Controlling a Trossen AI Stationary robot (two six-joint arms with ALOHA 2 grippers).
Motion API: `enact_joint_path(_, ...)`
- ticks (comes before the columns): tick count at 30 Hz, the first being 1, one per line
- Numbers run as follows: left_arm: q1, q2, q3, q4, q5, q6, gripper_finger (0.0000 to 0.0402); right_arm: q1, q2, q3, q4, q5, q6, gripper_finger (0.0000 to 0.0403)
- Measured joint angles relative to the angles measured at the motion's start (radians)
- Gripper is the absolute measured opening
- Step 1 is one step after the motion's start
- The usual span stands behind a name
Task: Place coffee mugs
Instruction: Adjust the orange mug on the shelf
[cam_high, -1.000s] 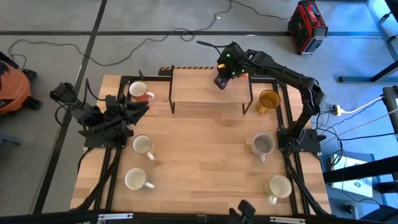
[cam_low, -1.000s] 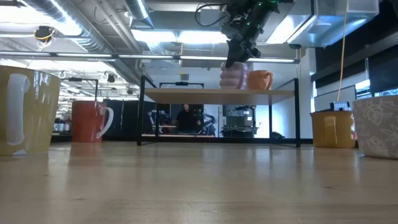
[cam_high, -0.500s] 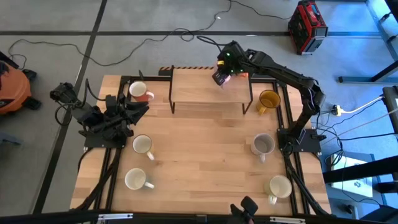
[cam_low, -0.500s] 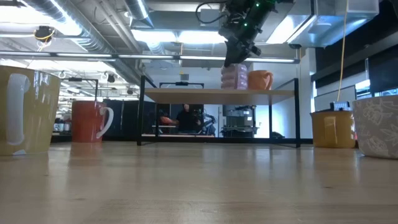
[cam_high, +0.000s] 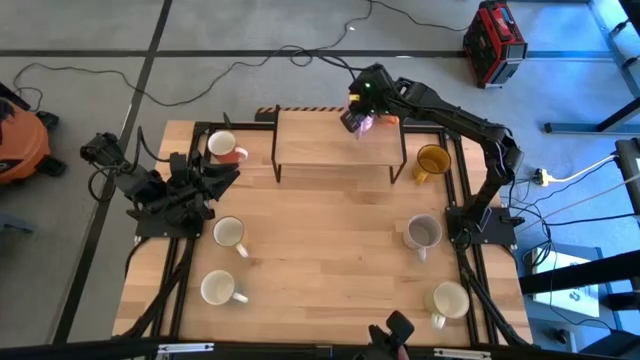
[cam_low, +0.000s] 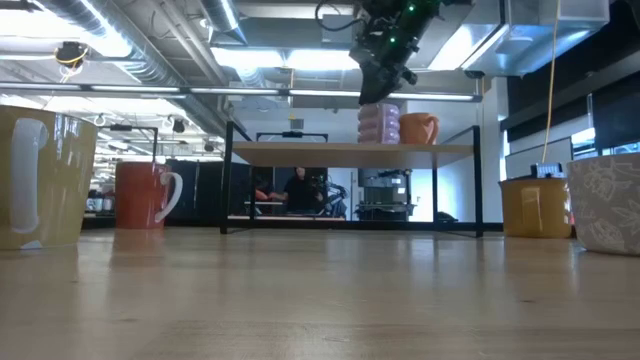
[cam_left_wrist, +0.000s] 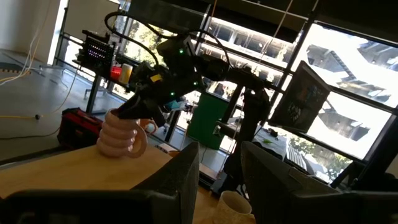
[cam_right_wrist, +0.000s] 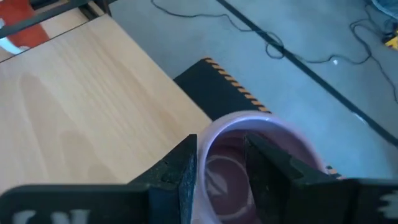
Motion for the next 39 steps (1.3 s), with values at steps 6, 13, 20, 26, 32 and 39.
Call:
enact_joint_path(6, 0.0, 0.0, 0.0, 0.0, 0.0, 0.0, 0.0114, 0.002, -0.026, -0.001, 0.047, -0.018, 0.0, 0.012)
enact_joint_path(13, 0.0, 0.0, 0.0, 0.0, 0.0, 0.001, 0.0114, 0.009, -0.142, -0.001, -0.073, -0.064, 0.059, 0.012)
enact_joint_path(20, 0.0, 0.0, 0.0, -0.001, 0.0, 0.001, 0.0114, -0.047, -0.168, -0.001, -0.226, -0.027, 0.076, 0.012)
enact_joint_path(26, 0.0, 0.0, 0.0, -0.001, 0.0, 0.002, 0.0114, -0.178, -0.166, -0.001, -0.241, -0.051, 0.083, 0.012)
enact_joint_path(32, 0.0, 0.0, 0.0, -0.001, 0.0, 0.002, 0.0114, -0.298, -0.134, -0.001, -0.242, -0.188, 0.084, 0.012)
enact_joint_path(39, 0.0, 0.0, 0.0, -0.001, 0.0, 0.001, 0.0114, -0.316, -0.083, -0.001, -0.243, -0.26, 0.081, 0.0112)
